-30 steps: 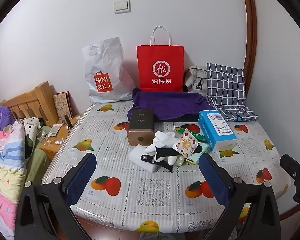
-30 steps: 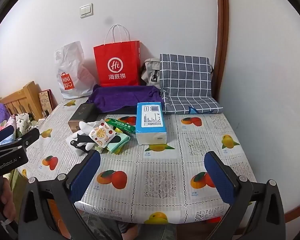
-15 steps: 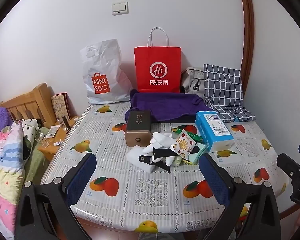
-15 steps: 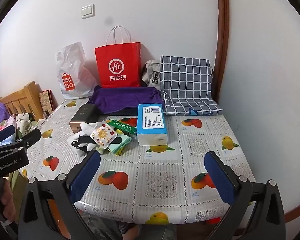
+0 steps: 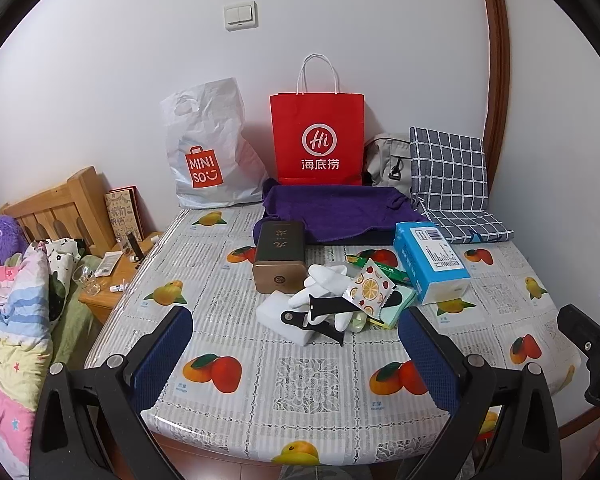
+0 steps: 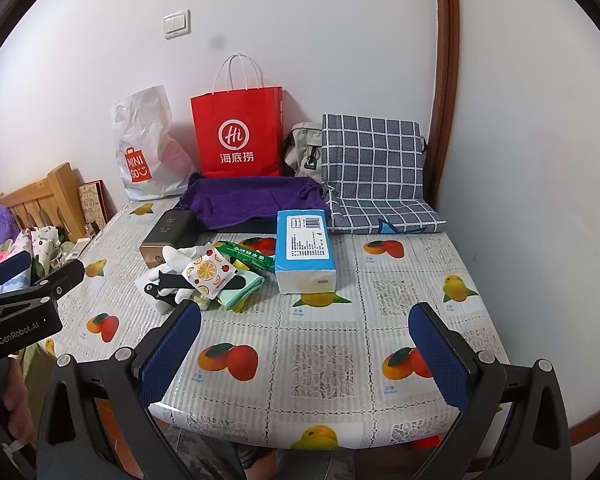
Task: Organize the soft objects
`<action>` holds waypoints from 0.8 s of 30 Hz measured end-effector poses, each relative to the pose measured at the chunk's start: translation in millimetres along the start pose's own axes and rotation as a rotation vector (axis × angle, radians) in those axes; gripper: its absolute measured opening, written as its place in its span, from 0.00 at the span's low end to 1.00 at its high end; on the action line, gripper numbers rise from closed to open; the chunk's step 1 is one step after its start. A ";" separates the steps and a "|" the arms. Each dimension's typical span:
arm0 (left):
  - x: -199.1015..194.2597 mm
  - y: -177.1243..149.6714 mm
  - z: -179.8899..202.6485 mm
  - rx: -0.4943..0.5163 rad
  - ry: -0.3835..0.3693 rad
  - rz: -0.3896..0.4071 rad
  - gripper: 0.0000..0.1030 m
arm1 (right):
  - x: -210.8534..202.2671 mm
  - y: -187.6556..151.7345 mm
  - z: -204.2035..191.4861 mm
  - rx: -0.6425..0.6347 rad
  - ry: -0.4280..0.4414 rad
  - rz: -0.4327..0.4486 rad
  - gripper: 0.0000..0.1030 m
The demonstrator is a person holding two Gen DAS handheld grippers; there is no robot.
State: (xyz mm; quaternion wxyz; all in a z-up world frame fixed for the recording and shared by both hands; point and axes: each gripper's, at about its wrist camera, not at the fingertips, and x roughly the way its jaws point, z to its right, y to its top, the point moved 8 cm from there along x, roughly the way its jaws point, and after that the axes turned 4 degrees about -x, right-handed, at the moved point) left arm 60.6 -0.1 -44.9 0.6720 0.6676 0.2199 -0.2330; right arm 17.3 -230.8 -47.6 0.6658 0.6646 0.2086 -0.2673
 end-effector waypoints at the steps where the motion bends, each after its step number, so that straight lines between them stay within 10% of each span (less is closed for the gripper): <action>1: 0.1 0.0 0.2 0.000 0.000 0.000 1.00 | -0.1 0.0 -0.2 -0.001 0.000 0.000 0.99; 24: 0.3 0.2 0.3 0.001 0.004 -0.001 1.00 | -1.5 0.7 -5.5 -0.008 0.004 0.003 0.99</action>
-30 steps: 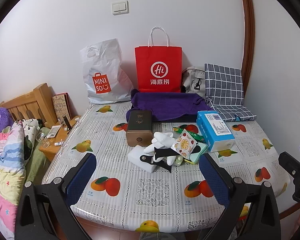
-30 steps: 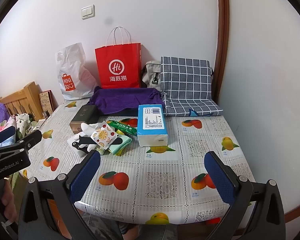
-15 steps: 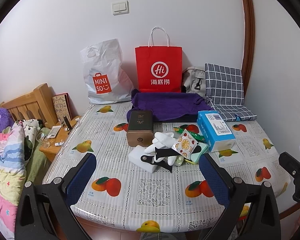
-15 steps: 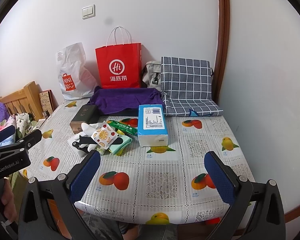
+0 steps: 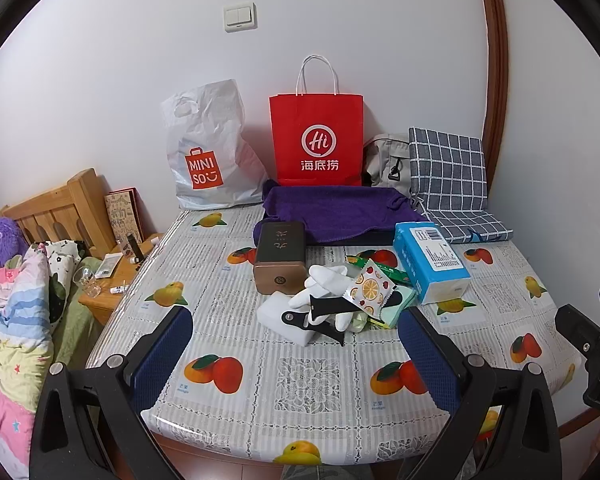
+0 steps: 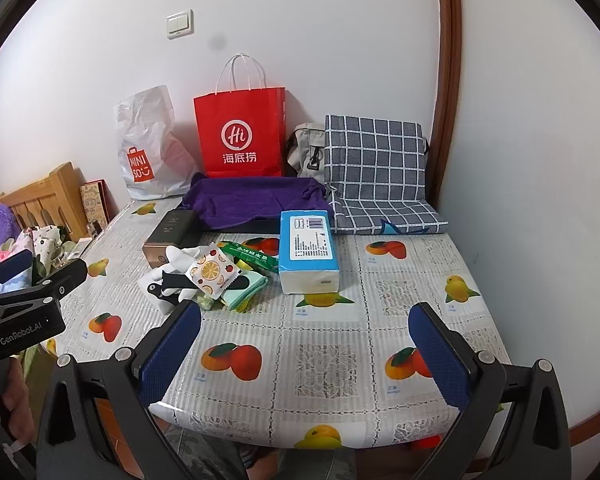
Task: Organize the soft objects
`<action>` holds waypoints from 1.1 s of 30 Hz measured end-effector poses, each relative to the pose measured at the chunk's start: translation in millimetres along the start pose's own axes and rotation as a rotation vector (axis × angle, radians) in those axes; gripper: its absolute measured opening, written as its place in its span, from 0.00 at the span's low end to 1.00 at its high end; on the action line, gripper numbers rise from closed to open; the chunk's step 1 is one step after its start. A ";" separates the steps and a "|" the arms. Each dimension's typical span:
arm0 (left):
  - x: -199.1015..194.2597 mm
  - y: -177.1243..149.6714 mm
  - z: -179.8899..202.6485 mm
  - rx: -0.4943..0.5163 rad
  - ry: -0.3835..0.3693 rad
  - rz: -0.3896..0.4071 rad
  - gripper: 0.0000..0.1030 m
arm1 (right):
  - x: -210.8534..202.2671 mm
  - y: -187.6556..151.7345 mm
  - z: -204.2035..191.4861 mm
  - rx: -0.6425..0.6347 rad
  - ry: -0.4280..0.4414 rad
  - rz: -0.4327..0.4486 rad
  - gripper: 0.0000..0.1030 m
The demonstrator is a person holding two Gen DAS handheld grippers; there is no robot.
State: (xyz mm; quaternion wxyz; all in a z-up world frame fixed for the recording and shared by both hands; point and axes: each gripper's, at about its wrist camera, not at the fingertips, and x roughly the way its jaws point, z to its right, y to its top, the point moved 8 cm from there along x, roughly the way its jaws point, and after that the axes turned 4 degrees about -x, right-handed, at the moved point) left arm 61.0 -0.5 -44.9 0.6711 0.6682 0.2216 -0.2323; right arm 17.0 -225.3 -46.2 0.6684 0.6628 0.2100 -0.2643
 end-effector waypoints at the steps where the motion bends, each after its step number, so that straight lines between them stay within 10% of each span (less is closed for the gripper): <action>1: 0.0 -0.1 0.0 0.001 0.000 0.000 1.00 | 0.0 -0.1 -0.3 -0.001 0.000 -0.001 0.99; 33: -0.9 1.2 -1.7 -0.001 -0.002 0.003 1.00 | -2.7 1.6 -5.1 -0.005 0.007 0.005 0.99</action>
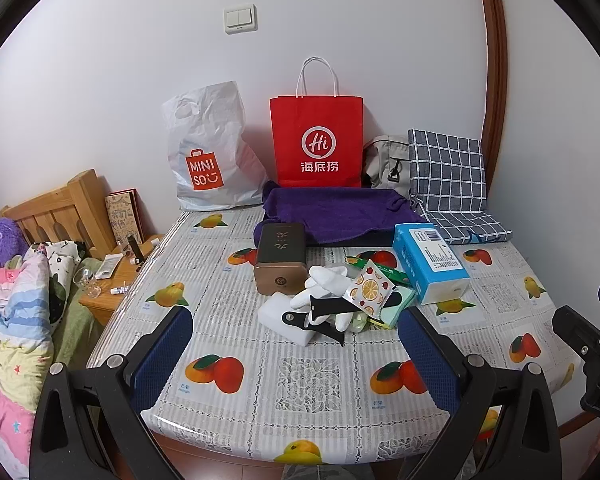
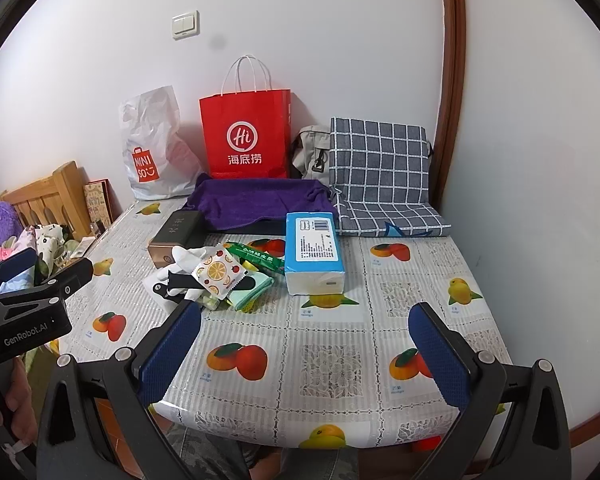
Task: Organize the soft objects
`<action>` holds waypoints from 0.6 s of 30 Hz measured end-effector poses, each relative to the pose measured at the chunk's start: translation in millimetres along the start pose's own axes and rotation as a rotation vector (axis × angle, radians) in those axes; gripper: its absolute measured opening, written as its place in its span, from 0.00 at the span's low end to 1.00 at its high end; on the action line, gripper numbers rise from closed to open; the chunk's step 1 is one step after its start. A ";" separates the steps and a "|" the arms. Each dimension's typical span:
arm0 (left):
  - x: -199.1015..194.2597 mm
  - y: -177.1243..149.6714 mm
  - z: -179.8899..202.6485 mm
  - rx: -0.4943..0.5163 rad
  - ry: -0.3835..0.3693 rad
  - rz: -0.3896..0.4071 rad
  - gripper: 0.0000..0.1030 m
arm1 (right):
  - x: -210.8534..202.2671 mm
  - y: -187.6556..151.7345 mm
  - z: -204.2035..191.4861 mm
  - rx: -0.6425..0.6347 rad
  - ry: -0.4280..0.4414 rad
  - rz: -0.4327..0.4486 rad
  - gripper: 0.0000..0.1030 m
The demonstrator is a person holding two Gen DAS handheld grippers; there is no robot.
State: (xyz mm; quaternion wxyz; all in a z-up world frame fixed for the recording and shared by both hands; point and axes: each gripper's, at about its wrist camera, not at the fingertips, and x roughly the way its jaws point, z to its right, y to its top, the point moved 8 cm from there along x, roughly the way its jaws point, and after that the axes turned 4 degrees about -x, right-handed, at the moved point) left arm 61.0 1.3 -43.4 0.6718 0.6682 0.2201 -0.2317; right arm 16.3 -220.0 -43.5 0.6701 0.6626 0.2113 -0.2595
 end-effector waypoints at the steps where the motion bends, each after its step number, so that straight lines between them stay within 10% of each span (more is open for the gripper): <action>1: 0.0 -0.2 0.2 -0.001 -0.002 -0.001 1.00 | -0.5 0.2 -0.1 -0.001 0.000 0.000 0.99; 18: 6.8 4.6 -4.1 -0.016 -0.020 -0.016 1.00 | 3.9 0.1 3.3 0.006 0.008 0.011 0.99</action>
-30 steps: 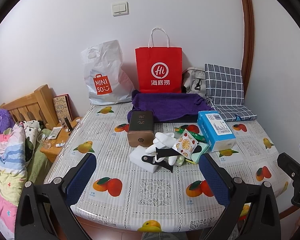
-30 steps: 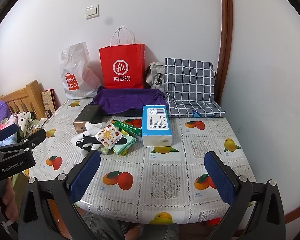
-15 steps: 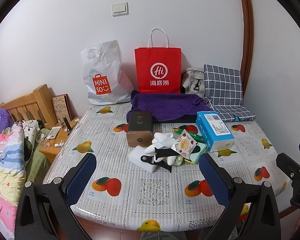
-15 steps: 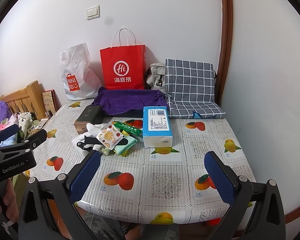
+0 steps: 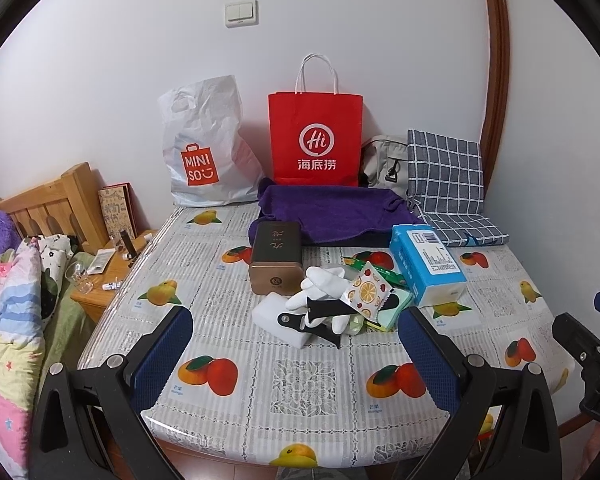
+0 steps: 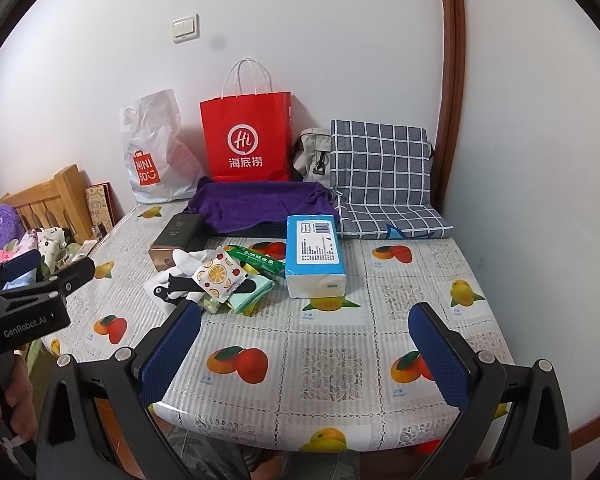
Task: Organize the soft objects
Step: 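Grasp the orange-slice print packet with the right tool while the left tool approaches the white foam block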
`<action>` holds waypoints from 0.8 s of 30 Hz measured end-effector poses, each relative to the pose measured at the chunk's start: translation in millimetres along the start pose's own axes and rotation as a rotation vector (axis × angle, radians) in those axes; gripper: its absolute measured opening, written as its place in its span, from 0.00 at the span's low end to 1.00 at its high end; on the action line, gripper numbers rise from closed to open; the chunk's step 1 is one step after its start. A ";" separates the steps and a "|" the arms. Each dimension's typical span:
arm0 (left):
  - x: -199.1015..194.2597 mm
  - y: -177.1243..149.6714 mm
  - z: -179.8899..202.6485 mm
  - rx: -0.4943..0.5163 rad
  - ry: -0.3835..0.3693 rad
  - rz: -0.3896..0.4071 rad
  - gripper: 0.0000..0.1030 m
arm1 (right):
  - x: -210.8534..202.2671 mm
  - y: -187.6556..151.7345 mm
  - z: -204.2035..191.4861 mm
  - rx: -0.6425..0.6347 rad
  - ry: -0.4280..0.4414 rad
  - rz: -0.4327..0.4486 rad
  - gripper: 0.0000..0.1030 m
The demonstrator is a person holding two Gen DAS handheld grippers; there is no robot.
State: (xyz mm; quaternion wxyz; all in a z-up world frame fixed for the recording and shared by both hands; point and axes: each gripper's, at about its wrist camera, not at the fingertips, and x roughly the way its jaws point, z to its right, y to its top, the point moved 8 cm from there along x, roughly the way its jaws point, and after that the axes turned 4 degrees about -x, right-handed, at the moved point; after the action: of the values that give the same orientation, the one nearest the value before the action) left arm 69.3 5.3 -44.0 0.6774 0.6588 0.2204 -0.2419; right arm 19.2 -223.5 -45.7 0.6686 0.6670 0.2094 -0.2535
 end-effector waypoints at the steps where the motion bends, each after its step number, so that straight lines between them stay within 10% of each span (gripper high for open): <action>1: 4.2 -0.5 -1.4 -0.004 0.004 -0.005 1.00 | 2.0 -0.2 -0.1 0.001 0.005 -0.001 0.99; 24: 116.7 -34.3 -62.6 -0.088 0.065 -0.197 0.98 | 127.6 -11.8 -50.8 -0.110 0.174 -0.111 0.99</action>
State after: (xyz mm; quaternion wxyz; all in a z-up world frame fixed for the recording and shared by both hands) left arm 141.0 63.0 -145.1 0.6711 0.6111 0.3163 -0.2760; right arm 114.8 -180.2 -135.0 0.6685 0.6361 0.3167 -0.2194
